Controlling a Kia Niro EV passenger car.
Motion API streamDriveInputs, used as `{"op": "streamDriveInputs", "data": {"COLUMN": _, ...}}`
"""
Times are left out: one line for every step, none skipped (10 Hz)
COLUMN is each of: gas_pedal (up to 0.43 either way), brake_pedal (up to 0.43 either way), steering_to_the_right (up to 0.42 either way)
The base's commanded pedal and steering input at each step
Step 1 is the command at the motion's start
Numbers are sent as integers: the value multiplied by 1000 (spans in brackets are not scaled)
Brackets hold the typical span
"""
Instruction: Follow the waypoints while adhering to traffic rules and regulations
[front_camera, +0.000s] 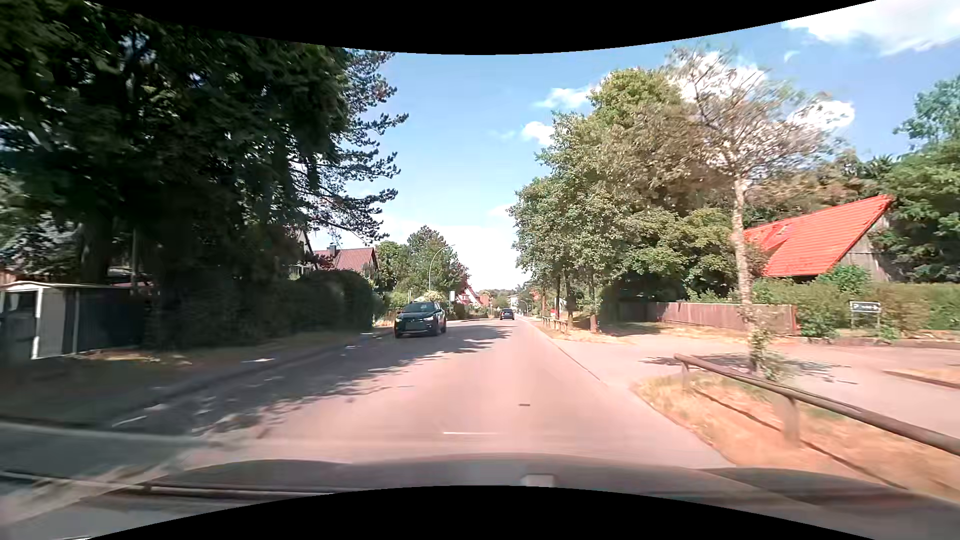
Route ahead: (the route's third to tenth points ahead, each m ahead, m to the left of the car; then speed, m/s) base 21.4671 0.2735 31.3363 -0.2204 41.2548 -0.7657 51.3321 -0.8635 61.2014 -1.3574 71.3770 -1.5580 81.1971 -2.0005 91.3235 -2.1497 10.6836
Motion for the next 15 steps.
{"op": "streamDriveInputs", "data": {"gas_pedal": 169, "brake_pedal": 0, "steering_to_the_right": 1}}
{"op": "streamDriveInputs", "data": {"gas_pedal": 169, "brake_pedal": 0, "steering_to_the_right": 1}}
{"op": "streamDriveInputs", "data": {"gas_pedal": 169, "brake_pedal": 0, "steering_to_the_right": 1}}
{"op": "streamDriveInputs", "data": {"gas_pedal": 150, "brake_pedal": 0, "steering_to_the_right": 1}}
{"op": "streamDriveInputs", "data": {"gas_pedal": 118, "brake_pedal": 0, "steering_to_the_right": 0}}
{"op": "streamDriveInputs", "data": {"gas_pedal": 87, "brake_pedal": 0, "steering_to_the_right": 1}}
{"op": "streamDriveInputs", "data": {"gas_pedal": 79, "brake_pedal": 0, "steering_to_the_right": 0}}
{"op": "streamDriveInputs", "data": {"gas_pedal": 79, "brake_pedal": 0, "steering_to_the_right": 0}}
{"op": "streamDriveInputs", "data": {"gas_pedal": 79, "brake_pedal": 0, "steering_to_the_right": -1}}
{"op": "streamDriveInputs", "data": {"gas_pedal": 79, "brake_pedal": 0, "steering_to_the_right": -1}}
{"op": "streamDriveInputs", "data": {"gas_pedal": 79, "brake_pedal": 0, "steering_to_the_right": -1}}
{"op": "streamDriveInputs", "data": {"gas_pedal": 79, "brake_pedal": 0, "steering_to_the_right": -1}}
{"op": "streamDriveInputs", "data": {"gas_pedal": 79, "brake_pedal": 0, "steering_to_the_right": -1}}
{"op": "streamDriveInputs", "data": {"gas_pedal": 79, "brake_pedal": 0, "steering_to_the_right": -1}}
{"op": "streamDriveInputs", "data": {"gas_pedal": 79, "brake_pedal": 0, "steering_to_the_right": -1}}
